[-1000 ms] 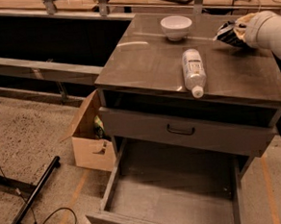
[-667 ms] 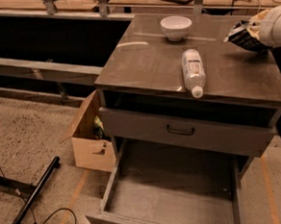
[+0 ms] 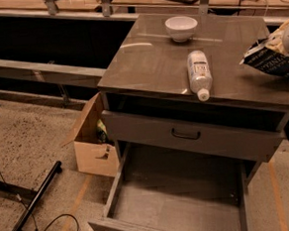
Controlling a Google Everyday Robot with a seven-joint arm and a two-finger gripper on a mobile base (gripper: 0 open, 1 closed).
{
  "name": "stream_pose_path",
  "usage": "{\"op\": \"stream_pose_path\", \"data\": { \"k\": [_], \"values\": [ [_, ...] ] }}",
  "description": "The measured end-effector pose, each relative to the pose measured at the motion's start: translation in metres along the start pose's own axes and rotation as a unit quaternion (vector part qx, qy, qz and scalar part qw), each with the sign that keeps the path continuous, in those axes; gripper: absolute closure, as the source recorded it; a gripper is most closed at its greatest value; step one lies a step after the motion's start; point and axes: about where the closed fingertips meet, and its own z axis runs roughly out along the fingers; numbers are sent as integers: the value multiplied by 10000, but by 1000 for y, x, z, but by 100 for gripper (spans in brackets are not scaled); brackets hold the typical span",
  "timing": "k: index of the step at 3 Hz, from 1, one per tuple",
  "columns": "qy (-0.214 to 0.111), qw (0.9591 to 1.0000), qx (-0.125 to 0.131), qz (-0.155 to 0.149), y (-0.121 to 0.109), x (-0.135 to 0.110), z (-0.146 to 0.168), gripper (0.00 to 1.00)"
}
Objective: Place blue chip bag into middle drawer
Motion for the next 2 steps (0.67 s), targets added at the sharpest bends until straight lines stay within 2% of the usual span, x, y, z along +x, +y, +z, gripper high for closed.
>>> {"op": "stream_pose_path", "data": {
  "k": [1, 2],
  "values": [
    [-11, 10000, 15, -2, -1, -1, 0, 100],
    [48, 9999, -18, -90, 7, 2, -27, 100]
  ]
}}
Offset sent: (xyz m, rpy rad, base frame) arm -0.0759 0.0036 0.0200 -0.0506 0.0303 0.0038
